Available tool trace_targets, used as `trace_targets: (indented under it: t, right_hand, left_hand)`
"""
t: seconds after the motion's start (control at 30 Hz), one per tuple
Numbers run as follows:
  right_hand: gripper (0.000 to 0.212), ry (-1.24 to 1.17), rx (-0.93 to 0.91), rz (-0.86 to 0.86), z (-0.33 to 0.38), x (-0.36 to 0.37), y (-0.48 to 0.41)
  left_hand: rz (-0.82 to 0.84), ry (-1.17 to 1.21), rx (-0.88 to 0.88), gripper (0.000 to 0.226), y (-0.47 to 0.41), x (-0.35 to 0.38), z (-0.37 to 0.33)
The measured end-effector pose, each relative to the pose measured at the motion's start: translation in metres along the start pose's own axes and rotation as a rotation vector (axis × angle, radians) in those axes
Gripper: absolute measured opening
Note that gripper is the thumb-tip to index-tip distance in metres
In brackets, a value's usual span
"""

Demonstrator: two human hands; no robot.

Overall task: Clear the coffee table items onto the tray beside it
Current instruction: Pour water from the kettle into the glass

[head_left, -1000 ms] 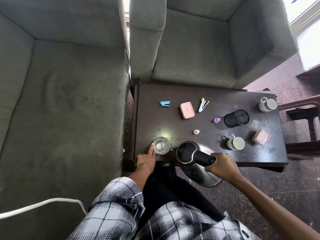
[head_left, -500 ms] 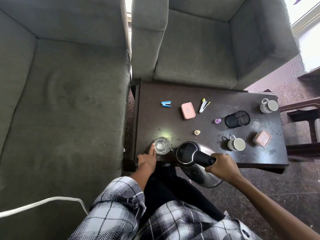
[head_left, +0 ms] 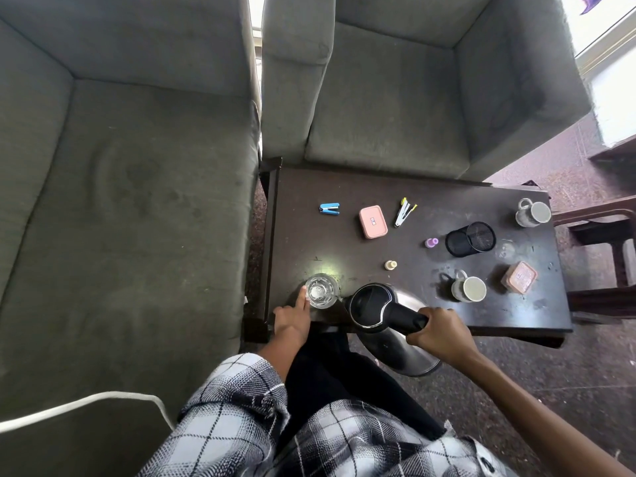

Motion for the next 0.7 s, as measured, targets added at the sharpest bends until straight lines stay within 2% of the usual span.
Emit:
trace_targets:
  t: [0.37, 0.7]
  right_hand:
    - [0.019, 0.013, -0.011, -0.005, -0.0008, -0.0017, 0.0007]
    - [0.026, 0.021, -0.035, -0.007, -0.003, -0.0008, -0.0009]
  left_hand:
    - [-0.009, -0.012, -0.001, 0.073, 0.003, -0.0024, -0.0005]
    - [-0.011, -0.011, -0.007, 0.077, 0.0045, -0.0028, 0.0003]
Point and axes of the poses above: each hand's wrist, its own y-axis away from the middle knuckle, its own x-axis out of the palm, z = x × y, the point moved 9 cm from there along -y, towards the middle knuckle, and after that the axes turned 6 degrees about -x, right-handed, at the moved point
